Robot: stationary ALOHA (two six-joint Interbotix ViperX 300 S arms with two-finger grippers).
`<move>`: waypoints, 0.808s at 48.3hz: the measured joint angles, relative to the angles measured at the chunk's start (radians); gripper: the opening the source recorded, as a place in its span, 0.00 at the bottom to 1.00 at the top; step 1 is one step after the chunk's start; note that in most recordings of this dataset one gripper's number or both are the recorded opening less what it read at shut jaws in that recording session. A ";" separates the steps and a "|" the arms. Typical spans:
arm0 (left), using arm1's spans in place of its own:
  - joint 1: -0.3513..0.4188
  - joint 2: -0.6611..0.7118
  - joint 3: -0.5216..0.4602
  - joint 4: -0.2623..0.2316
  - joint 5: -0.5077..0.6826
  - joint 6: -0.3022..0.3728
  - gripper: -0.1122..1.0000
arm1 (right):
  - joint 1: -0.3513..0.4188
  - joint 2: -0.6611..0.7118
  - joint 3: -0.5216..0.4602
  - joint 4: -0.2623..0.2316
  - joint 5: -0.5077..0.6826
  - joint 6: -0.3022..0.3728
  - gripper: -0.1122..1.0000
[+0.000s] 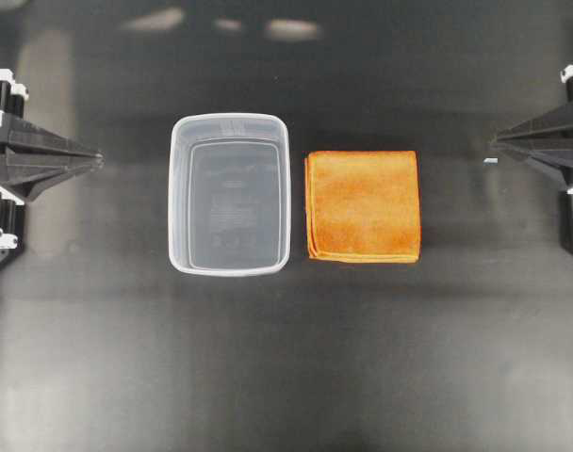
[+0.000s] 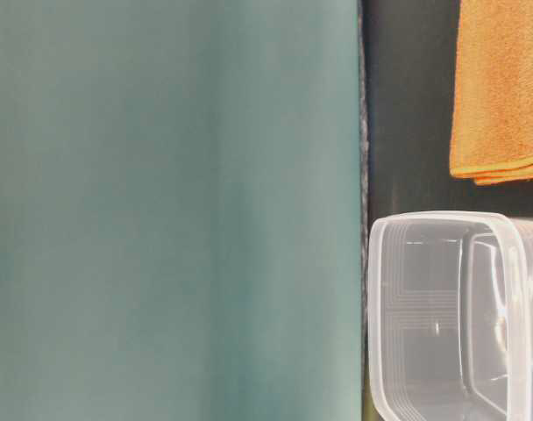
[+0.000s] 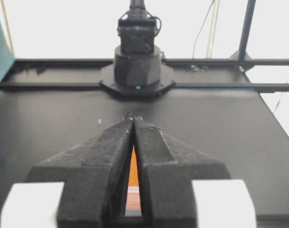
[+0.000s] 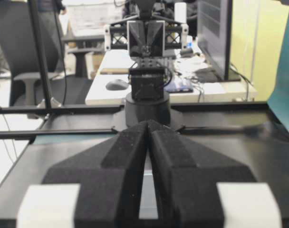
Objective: Place the orange towel into the container with the left arm.
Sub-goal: 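Reach the left gripper over the clear container toward the orange towel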
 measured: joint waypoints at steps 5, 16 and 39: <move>0.002 0.031 -0.025 0.020 0.023 -0.028 0.11 | 0.000 -0.002 0.002 0.006 -0.002 0.008 0.11; 0.000 0.201 -0.163 0.035 0.178 -0.064 0.10 | -0.003 -0.002 0.002 0.015 -0.002 0.021 0.10; -0.003 0.546 -0.482 0.038 0.529 -0.057 0.10 | -0.005 -0.038 0.014 0.017 0.026 0.021 0.45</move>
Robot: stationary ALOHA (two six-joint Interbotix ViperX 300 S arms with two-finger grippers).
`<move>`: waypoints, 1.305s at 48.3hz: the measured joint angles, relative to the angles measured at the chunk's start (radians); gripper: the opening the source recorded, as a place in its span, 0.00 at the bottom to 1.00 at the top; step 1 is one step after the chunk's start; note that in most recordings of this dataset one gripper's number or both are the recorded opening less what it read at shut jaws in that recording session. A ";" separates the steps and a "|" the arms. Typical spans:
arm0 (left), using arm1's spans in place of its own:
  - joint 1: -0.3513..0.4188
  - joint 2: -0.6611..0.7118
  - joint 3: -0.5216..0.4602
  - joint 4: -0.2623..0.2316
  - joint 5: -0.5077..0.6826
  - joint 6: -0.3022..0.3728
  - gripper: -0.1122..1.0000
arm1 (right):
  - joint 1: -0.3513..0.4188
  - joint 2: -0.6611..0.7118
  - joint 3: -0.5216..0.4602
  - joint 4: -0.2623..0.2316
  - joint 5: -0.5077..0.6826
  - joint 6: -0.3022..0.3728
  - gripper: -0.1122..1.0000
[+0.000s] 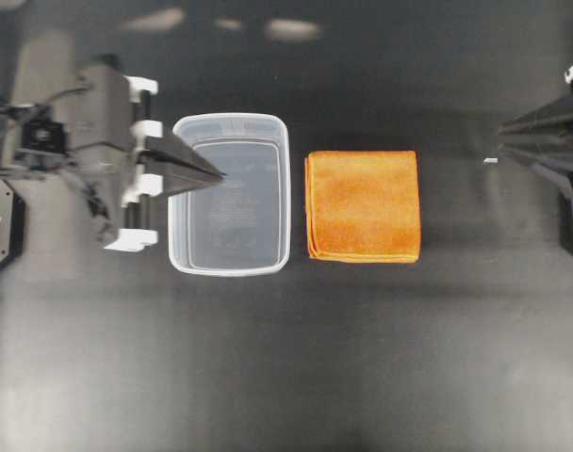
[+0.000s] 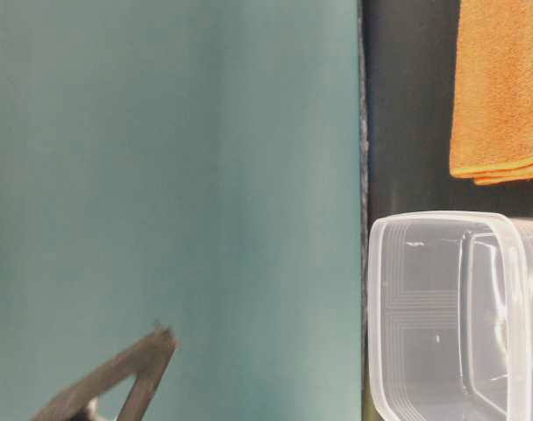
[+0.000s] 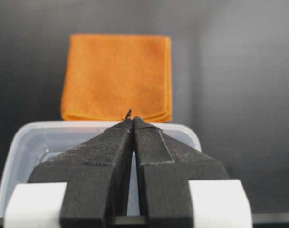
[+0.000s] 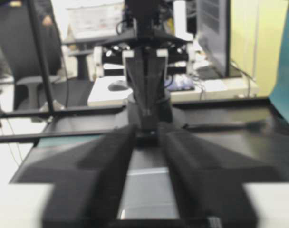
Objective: Place the orange towel into the container with the left arm.
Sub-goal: 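Reach the left gripper over the clear container toward the orange towel, then close the left gripper on the orange towel's edge and lift it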
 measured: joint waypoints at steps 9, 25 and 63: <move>0.002 0.127 -0.130 -0.002 0.107 0.000 0.10 | 0.000 -0.040 0.005 0.000 0.052 0.000 0.78; 0.038 0.382 -0.417 0.000 0.330 0.094 0.24 | 0.000 -0.133 0.005 0.000 0.202 0.000 0.79; 0.043 0.965 -0.850 0.002 0.480 0.147 0.92 | -0.002 -0.261 0.021 0.000 0.331 0.032 0.79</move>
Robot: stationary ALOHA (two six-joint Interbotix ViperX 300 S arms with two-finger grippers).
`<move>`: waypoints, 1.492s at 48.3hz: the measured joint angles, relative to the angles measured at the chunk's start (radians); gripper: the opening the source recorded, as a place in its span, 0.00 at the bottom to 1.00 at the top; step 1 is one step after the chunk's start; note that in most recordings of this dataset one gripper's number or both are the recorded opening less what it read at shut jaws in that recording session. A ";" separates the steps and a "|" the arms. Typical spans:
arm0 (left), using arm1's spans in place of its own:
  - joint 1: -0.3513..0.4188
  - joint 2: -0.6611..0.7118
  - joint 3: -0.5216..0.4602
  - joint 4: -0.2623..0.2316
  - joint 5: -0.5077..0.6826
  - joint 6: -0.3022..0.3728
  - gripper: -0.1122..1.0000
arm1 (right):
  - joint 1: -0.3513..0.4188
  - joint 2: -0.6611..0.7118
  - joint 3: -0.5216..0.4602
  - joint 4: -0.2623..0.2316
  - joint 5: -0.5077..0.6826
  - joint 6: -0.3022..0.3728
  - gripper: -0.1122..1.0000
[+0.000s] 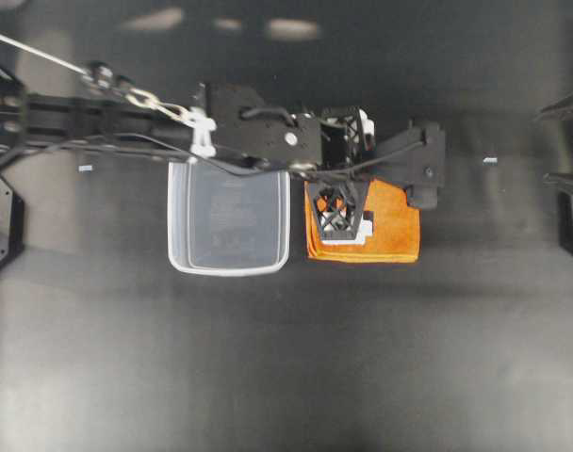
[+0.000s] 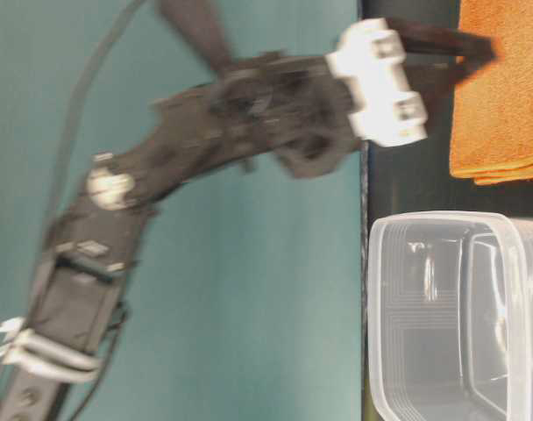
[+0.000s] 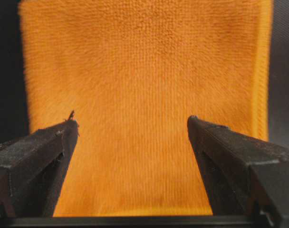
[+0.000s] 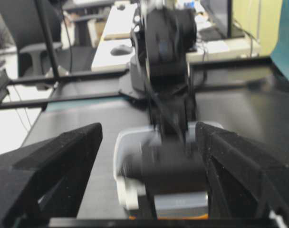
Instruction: Place the orange towel into the container with the left arm.
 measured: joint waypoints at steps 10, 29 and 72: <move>0.003 0.058 -0.002 0.000 -0.035 0.009 0.91 | -0.003 -0.008 0.005 0.002 0.002 0.003 0.79; -0.008 0.058 -0.002 -0.002 -0.035 0.011 0.53 | -0.017 -0.008 0.018 0.002 0.000 0.032 0.79; -0.006 -0.488 0.124 0.000 0.304 0.012 0.15 | -0.017 -0.063 0.055 0.003 -0.005 0.032 0.79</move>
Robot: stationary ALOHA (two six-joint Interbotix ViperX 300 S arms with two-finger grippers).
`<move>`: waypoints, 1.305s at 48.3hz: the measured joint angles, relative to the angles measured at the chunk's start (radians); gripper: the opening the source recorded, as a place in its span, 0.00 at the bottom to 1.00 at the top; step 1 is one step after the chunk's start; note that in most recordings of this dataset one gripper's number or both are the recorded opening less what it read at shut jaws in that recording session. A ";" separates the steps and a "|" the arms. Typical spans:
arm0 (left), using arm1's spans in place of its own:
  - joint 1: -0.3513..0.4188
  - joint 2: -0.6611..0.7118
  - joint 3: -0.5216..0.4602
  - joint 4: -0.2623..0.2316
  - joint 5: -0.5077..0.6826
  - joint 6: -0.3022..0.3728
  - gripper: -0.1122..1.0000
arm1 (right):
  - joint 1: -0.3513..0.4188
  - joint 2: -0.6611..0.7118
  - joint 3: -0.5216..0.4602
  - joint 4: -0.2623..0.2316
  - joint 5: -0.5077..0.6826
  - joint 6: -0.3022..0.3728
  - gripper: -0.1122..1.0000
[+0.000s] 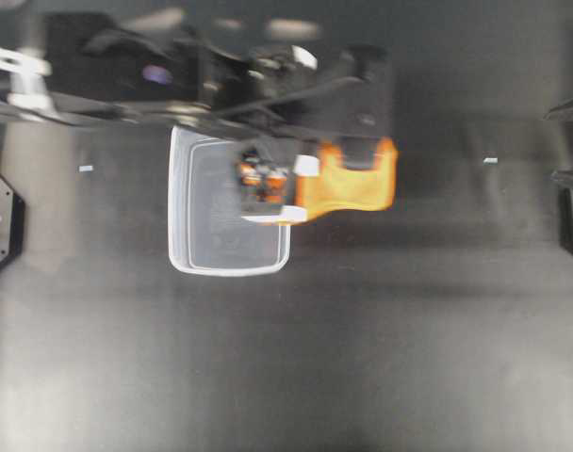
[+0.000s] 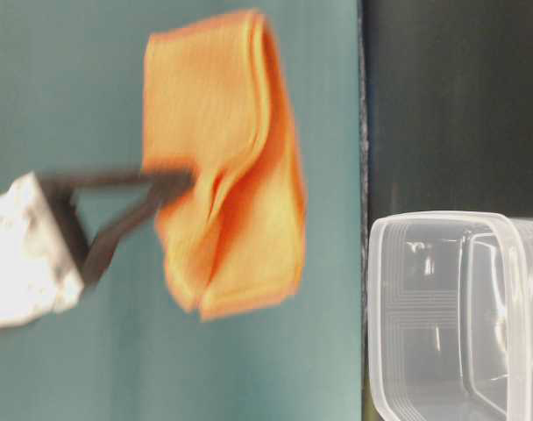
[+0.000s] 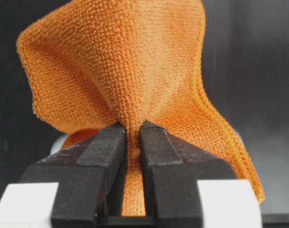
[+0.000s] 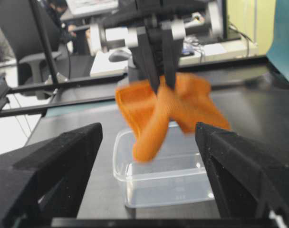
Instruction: Place the orange towel into the container with the left arm.
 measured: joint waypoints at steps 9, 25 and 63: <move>0.005 -0.115 0.183 0.000 0.008 0.000 0.15 | -0.002 -0.002 0.003 -0.002 -0.011 0.000 0.79; 0.015 -0.199 0.374 0.000 -0.155 0.000 0.15 | -0.002 -0.002 0.008 -0.002 -0.025 0.000 0.79; 0.017 -0.201 0.391 0.000 -0.164 0.044 0.34 | 0.000 -0.002 0.009 -0.002 -0.034 0.000 0.79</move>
